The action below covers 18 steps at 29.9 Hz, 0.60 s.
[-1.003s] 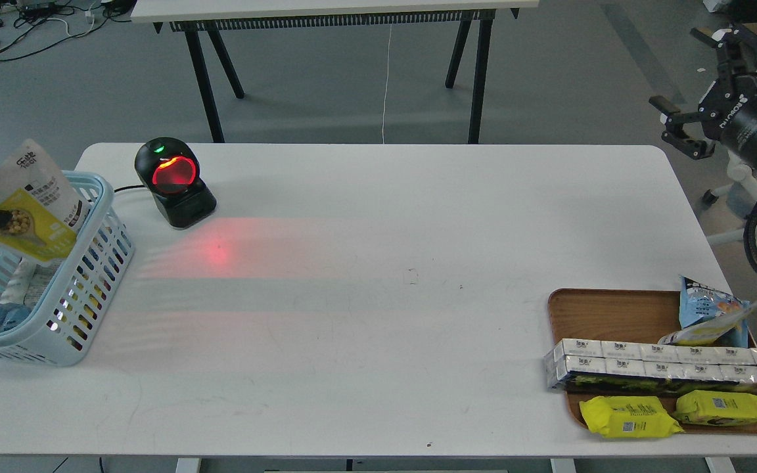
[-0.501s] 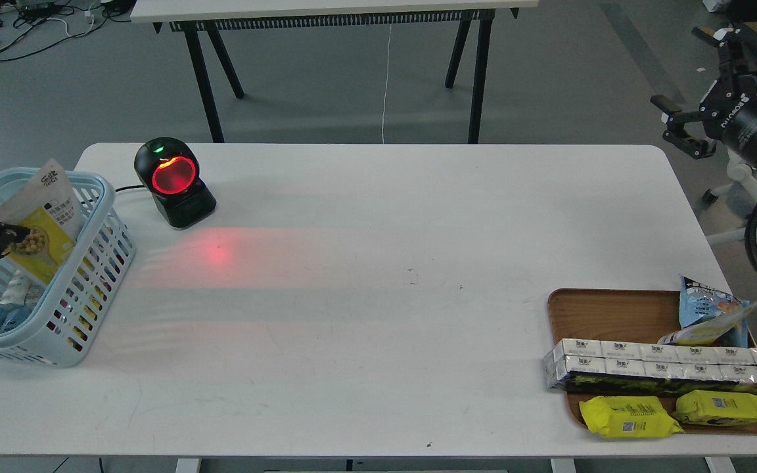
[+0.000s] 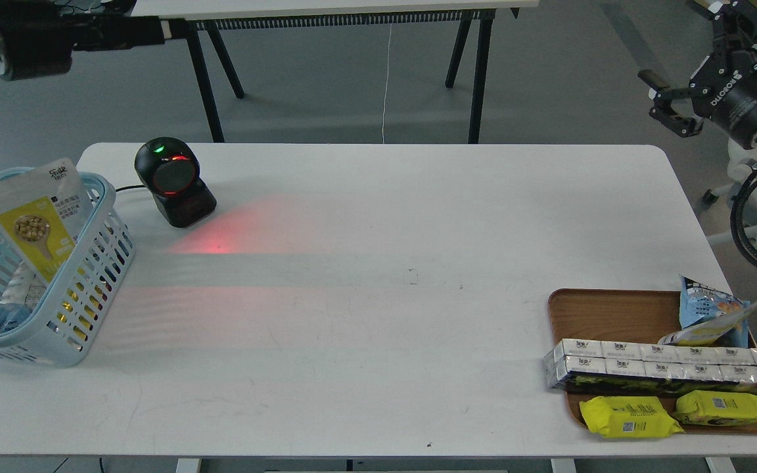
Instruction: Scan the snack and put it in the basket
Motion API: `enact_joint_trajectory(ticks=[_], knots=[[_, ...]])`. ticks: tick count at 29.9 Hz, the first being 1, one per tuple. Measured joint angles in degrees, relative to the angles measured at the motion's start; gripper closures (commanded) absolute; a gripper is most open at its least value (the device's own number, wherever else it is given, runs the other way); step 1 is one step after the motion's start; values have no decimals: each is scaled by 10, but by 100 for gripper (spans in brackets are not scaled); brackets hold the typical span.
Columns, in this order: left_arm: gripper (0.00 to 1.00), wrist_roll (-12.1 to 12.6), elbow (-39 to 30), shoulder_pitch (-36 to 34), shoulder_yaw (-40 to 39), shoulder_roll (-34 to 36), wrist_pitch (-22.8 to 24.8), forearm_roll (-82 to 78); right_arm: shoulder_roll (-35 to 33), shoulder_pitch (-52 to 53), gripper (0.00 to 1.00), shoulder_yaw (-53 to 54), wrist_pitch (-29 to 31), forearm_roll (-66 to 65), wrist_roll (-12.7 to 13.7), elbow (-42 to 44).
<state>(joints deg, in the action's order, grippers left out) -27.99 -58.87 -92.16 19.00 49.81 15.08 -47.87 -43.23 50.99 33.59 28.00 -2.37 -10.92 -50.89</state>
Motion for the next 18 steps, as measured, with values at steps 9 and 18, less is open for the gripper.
enact_joint_trajectory(ticks=[9, 18], knots=[[3, 0, 105, 87, -225, -131, 104, 261, 8, 2, 1, 51, 0, 1, -2, -2], [1, 0, 196, 263, -469, -225, 129, 279, 3, -16, 1, 72, 0, 3, -46, 1]])
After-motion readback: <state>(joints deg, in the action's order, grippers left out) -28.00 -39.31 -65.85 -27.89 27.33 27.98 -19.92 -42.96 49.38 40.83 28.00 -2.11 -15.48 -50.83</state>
